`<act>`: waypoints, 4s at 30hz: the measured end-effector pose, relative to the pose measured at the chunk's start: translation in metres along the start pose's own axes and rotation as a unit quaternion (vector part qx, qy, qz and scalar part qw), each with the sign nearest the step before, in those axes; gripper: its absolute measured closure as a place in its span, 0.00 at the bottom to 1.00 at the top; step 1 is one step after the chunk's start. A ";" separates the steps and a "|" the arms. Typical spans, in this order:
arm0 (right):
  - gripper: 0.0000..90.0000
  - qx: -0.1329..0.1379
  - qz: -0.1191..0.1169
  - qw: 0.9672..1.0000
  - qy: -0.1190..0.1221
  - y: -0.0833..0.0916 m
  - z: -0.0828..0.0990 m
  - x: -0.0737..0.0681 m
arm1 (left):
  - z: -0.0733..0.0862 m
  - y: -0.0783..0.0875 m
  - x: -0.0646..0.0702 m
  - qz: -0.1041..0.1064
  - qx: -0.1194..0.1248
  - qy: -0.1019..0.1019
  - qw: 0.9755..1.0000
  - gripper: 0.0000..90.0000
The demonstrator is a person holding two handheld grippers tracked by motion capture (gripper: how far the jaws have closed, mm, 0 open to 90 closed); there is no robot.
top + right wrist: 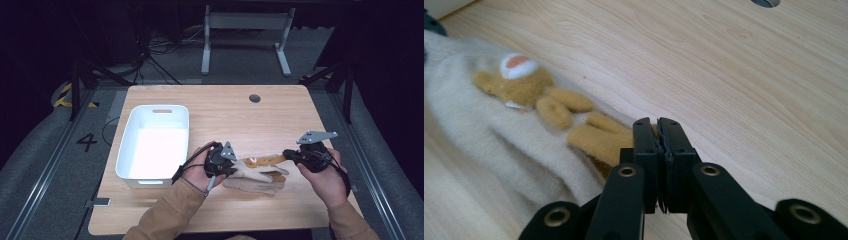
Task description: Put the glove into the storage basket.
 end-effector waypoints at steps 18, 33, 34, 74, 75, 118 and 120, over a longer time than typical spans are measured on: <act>0.97 0.001 -0.002 1.000 0.004 0.015 0.014 -0.021 | 0.000 -0.002 -0.008 -0.005 0.004 -0.032 0.999 0.89; 0.96 -0.043 -0.031 0.999 -0.003 0.003 0.022 -0.024 | 0.009 -0.020 -0.007 0.021 -0.055 -0.030 0.998 0.73; 0.96 -0.048 -0.034 0.998 -0.005 0.002 0.023 -0.024 | 0.009 -0.021 -0.008 0.022 -0.060 -0.030 0.998 0.71; 0.76 -0.139 -0.067 0.986 -0.057 -0.041 0.053 0.000 | 0.005 -0.042 0.002 -0.012 -0.063 -0.018 0.998 0.60; 0.80 -0.140 -0.065 0.987 -0.055 -0.042 0.053 -0.001 | 0.006 -0.044 0.003 -0.012 -0.070 -0.019 0.997 0.61; 0.64 -0.061 -0.012 0.994 -0.087 -0.028 0.055 0.037 | -0.012 -0.062 0.015 0.009 -0.068 -0.050 0.996 0.18; 0.64 -0.062 -0.014 0.994 -0.091 -0.029 0.056 0.036 | -0.012 -0.068 0.013 -0.001 -0.075 -0.041 0.996 0.18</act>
Point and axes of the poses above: each handheld gripper's, and its own axes: y roughly backward along the jaws, z roughly out of its underside, x roughly to its right, the point moved 3 cm from there along -y, roughly forward along the jaws, and after that the axes turned 4 degrees about y, right-handed, at the moved point
